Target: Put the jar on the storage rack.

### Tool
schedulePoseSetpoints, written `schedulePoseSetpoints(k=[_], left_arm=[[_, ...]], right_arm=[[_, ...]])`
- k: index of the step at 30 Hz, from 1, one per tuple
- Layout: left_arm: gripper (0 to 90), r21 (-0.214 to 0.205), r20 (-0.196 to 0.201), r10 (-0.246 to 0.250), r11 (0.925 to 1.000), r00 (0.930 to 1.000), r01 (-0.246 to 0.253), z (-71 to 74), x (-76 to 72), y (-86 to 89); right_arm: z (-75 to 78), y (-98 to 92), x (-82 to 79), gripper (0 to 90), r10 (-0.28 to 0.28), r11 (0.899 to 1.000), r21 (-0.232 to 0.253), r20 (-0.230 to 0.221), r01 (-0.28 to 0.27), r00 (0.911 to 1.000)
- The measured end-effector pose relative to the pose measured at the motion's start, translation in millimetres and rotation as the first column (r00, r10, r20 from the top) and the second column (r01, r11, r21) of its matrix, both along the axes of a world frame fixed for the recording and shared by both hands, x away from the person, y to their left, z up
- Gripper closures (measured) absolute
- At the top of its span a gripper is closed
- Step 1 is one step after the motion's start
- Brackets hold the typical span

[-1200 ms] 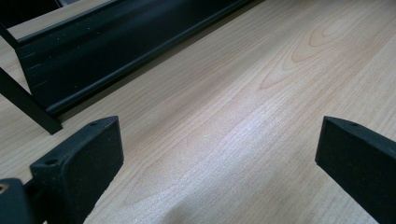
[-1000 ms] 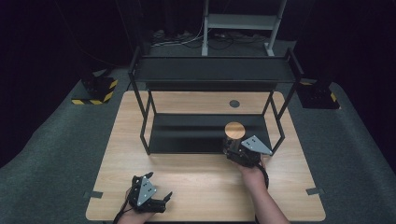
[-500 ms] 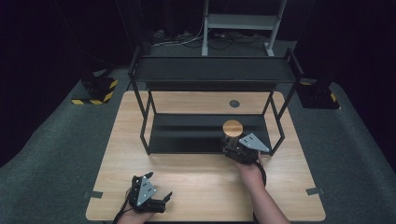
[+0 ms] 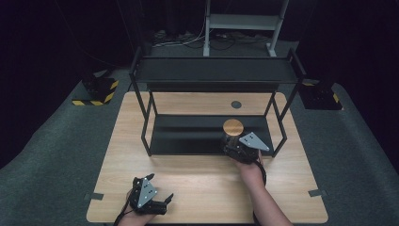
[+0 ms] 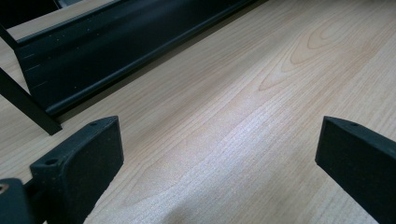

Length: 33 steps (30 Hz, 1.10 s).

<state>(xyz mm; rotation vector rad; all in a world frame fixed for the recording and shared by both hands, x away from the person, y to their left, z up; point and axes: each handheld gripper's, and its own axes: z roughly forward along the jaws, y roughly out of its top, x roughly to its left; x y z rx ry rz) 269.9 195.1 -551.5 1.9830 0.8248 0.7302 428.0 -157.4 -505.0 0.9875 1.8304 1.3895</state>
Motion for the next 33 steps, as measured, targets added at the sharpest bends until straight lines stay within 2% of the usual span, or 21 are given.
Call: schedulePoseSetpoints(k=[33], left_arm=[[1.3,-0.018,-0.001,-0.001,0.9998,1.0,0.001,0.2,0.0,1.6]], right_arm=[[0.2,7.1,26.1,25.6,-0.027,1.0,0.007,-0.016,0.027,0.9995]])
